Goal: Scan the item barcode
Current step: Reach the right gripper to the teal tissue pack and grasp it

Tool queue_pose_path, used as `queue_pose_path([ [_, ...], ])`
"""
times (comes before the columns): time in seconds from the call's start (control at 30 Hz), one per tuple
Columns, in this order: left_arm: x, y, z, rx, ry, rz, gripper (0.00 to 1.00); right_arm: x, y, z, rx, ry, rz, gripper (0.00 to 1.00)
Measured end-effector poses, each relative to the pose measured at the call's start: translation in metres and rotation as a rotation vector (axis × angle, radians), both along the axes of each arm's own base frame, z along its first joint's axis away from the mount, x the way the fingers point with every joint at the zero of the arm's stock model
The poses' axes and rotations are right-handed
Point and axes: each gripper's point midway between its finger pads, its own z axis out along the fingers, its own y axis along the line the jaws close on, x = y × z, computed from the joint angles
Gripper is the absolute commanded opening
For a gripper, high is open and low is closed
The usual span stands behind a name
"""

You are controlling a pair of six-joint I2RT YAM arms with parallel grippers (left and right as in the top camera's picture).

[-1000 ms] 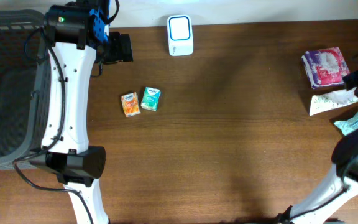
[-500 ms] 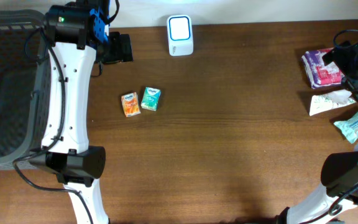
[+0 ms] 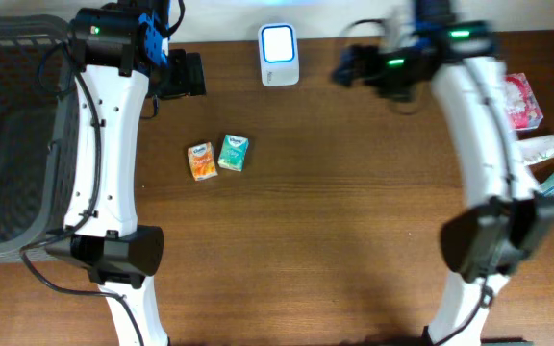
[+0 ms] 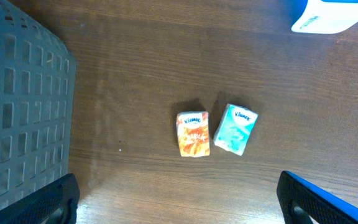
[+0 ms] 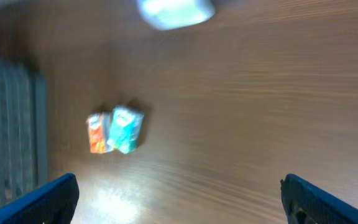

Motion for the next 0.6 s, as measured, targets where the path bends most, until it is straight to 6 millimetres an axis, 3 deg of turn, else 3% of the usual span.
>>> queue_pose_path([
  [0.03, 0.000, 0.000, 0.000, 0.000, 0.001, 0.000, 0.99, 0.006, 0.037, -0.018, 0.018, 0.005, 0.043, 0.84],
  [0.07, 0.000, 0.000, 0.000, 0.000, 0.001, 0.000, 0.99, 0.009, 0.062, -0.032, 0.038, 0.023, 0.050, 0.79],
  [0.13, 0.000, 0.000, 0.000, 0.000, 0.001, 0.000, 0.99, 0.019, 0.094, -0.050, 0.075, 0.028, 0.040, 0.70],
  [0.2, 0.000, 0.000, 0.000, 0.000, 0.000, 0.000, 0.99, 0.015, 0.130, -0.084, 0.090, 0.094, 0.039, 0.60],
  [0.23, 0.000, 0.000, 0.000, 0.000, 0.000, 0.000, 0.99, 0.005, 0.159, -0.109, 0.095, 0.147, 0.045, 0.57],
  [0.27, 0.000, 0.000, 0.000, 0.000, 0.000, 0.000, 0.99, -0.002, 0.173, -0.118, 0.095, 0.168, 0.053, 0.53],
  [0.43, 0.000, 0.000, 0.000, 0.000, 0.000, 0.000, 0.99, -0.018, 0.200, -0.136, 0.072, 0.218, 0.015, 0.46],
  [0.6, 0.000, 0.000, 0.000, 0.000, 0.000, 0.000, 0.99, -0.021, 0.193, -0.168, 0.016, 0.271, -0.014, 0.50],
])
